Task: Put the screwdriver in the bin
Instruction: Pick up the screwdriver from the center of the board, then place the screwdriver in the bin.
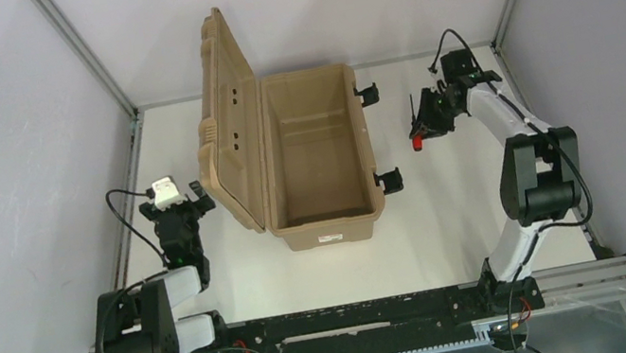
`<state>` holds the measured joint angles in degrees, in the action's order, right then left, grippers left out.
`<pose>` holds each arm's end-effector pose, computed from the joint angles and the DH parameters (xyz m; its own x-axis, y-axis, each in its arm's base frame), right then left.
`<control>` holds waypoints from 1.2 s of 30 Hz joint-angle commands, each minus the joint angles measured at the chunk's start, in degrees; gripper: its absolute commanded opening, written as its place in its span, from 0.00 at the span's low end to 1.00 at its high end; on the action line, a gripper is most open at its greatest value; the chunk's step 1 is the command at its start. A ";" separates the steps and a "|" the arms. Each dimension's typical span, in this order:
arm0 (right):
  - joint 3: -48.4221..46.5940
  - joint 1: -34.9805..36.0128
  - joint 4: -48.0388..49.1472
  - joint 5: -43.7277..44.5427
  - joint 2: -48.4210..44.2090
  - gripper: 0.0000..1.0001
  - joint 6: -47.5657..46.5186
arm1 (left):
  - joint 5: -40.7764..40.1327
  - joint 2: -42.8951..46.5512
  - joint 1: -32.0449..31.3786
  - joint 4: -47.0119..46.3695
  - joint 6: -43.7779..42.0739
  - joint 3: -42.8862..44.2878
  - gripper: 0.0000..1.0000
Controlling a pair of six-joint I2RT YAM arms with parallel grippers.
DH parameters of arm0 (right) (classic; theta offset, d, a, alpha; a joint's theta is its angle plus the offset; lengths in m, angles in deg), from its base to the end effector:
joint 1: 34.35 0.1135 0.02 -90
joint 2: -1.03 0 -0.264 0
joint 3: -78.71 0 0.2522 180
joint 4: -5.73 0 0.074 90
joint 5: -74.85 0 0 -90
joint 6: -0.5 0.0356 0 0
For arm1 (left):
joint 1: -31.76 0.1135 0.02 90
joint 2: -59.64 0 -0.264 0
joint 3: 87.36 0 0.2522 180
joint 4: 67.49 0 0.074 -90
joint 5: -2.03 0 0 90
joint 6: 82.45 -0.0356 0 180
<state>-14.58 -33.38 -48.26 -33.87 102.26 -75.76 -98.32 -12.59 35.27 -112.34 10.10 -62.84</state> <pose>0.3716 0.0177 0.2426 -0.8967 0.2098 -0.3898 0.0473 0.9209 0.3869 0.2172 0.0197 0.1729 -0.0391 -0.0462 -0.9982 -0.2413 0.9698 -0.0355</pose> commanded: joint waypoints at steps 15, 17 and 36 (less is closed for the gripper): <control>-0.38 -2.41 3.72 -21.32 -14.21 0.14 8.80 | -0.09 0.22 0.12 -1.66 -0.83 0.31 1.00; -0.80 -2.09 3.47 -21.49 -15.44 0.14 10.15 | -0.06 0.19 0.12 -1.68 -0.79 0.24 1.00; -18.96 16.70 -10.04 5.47 -15.67 0.17 18.15 | -0.07 0.20 0.10 -1.67 -0.79 0.32 1.00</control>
<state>-28.92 -20.44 -54.43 -37.70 86.44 -60.24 -98.32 -12.59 35.27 -112.34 10.10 -62.84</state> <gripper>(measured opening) 0.287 0.996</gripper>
